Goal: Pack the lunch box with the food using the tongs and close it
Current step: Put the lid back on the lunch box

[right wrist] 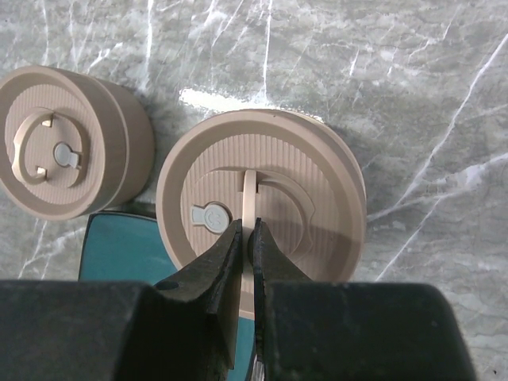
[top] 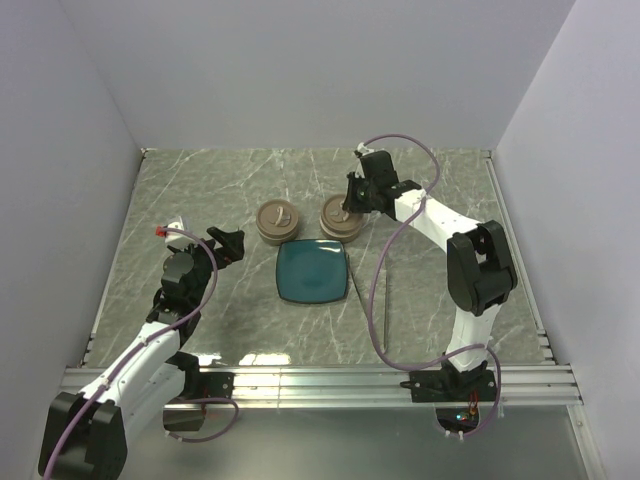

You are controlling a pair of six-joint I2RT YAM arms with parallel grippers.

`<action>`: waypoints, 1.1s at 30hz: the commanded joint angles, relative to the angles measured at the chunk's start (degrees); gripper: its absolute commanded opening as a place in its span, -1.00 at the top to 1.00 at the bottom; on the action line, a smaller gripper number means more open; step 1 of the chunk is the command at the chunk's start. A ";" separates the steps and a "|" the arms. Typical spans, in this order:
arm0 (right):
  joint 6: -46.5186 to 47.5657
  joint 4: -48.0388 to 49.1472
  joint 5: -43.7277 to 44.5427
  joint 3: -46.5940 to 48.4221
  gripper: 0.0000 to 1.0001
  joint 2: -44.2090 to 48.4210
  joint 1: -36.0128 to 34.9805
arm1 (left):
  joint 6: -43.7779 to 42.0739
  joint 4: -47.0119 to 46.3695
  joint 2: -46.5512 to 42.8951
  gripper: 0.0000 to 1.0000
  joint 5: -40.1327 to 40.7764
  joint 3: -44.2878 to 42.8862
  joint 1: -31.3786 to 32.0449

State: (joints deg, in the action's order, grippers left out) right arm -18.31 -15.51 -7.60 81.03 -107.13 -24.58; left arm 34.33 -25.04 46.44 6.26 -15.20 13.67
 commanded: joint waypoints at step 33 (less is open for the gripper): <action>-0.15 0.48 -0.23 1.32 1.00 -6.16 -0.30 | 0.30 -2.03 -1.79 -0.99 -0.64 0.26 -0.31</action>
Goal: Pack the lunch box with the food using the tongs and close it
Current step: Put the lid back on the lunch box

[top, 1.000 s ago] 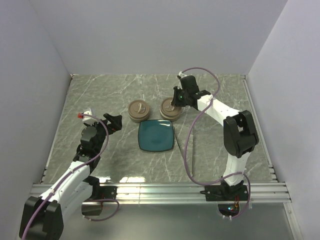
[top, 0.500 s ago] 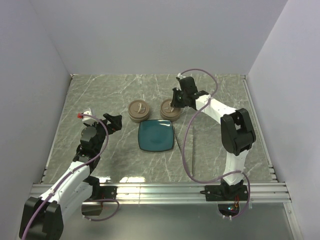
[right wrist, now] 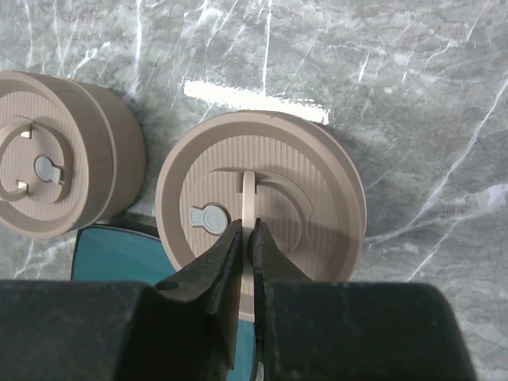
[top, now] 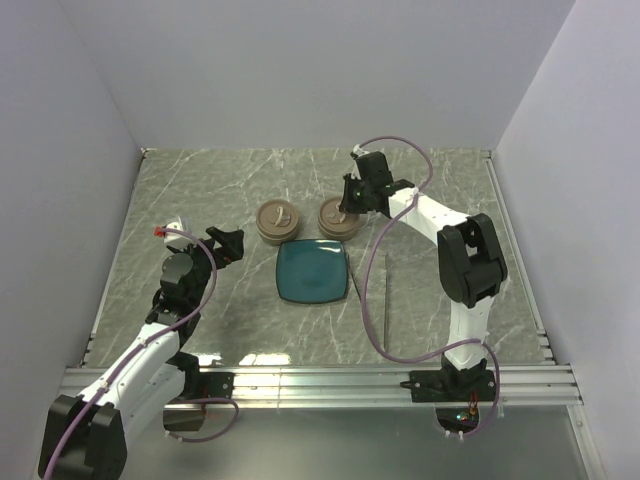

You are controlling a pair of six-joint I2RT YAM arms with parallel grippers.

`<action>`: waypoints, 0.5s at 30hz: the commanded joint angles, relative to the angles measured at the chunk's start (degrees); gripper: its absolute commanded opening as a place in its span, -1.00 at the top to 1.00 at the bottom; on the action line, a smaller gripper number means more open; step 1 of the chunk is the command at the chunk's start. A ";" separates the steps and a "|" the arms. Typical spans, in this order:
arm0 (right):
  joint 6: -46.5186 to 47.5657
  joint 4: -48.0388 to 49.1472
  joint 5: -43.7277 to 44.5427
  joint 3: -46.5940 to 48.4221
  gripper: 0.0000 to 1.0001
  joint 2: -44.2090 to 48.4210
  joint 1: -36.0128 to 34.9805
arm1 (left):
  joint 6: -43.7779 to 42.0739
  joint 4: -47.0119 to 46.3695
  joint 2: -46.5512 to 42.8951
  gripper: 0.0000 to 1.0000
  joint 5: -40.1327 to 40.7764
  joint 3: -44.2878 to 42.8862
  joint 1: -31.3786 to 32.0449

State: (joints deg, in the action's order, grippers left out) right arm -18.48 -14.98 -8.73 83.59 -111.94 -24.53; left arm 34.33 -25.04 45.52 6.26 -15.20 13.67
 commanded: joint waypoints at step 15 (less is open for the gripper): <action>2.22 1.18 0.12 -0.54 0.08 2.95 -2.18 | 0.48 -1.68 -0.17 -0.99 0.15 -0.09 -0.31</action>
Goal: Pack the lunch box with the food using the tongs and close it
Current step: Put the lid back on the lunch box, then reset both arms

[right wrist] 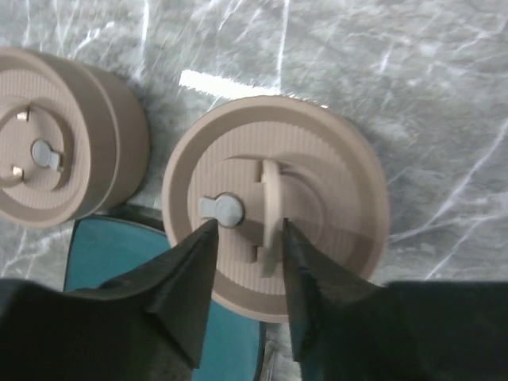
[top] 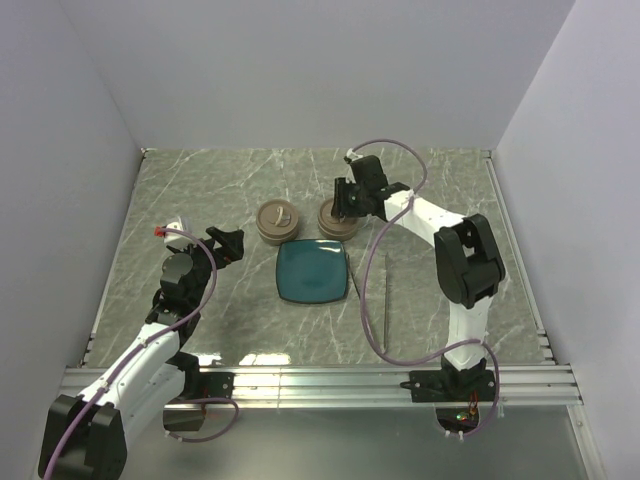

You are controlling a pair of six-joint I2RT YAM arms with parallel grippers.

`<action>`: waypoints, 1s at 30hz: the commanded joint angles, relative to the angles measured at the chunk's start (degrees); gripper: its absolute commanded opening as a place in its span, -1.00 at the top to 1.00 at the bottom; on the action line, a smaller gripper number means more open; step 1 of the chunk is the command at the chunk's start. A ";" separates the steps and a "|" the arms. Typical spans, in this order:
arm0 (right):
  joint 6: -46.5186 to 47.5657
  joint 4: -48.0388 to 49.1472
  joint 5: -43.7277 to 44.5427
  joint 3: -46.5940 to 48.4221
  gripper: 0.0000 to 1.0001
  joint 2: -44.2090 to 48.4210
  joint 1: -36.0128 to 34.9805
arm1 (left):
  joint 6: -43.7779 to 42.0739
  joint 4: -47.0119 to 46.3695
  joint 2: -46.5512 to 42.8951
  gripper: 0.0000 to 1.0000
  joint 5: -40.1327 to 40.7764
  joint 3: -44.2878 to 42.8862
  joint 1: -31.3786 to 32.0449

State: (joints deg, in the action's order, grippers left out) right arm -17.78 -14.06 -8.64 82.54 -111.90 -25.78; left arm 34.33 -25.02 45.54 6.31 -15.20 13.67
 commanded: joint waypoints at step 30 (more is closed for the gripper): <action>-3.13 4.75 36.59 -41.67 -0.28 52.11 -2.08 | 0.39 2.51 -2.99 -0.99 3.10 -1.76 -0.23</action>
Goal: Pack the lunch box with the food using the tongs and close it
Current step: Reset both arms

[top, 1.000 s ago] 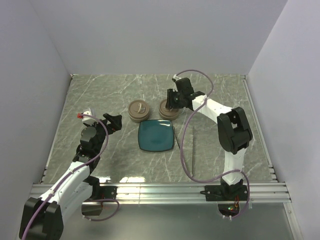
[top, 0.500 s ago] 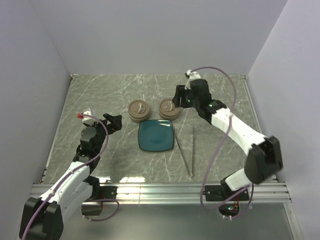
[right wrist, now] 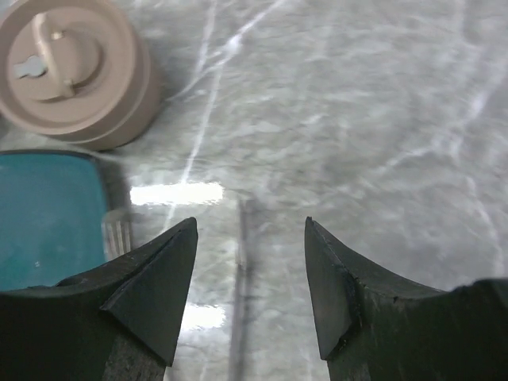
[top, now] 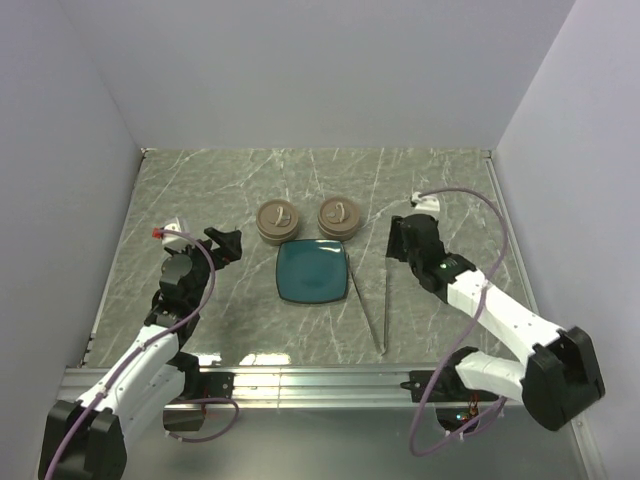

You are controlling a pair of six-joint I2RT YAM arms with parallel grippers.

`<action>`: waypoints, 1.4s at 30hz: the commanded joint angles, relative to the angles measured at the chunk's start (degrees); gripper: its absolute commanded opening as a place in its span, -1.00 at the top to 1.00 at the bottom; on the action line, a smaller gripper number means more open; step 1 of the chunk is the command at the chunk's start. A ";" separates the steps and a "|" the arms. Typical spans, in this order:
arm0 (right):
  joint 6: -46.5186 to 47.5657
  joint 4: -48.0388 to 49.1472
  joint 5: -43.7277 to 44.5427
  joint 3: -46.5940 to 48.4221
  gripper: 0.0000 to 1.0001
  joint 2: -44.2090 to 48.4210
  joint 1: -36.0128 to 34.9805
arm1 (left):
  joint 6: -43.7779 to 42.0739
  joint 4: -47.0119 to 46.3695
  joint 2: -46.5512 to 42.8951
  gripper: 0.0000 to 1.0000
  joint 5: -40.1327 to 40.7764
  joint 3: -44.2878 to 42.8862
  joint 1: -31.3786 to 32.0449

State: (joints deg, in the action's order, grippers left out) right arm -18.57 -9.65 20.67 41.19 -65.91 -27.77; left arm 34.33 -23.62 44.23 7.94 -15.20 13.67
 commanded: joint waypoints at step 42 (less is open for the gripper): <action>-3.93 -0.02 4.91 -8.84 -0.32 31.10 -0.18 | 0.83 3.84 -3.62 -0.99 5.94 -2.64 -0.14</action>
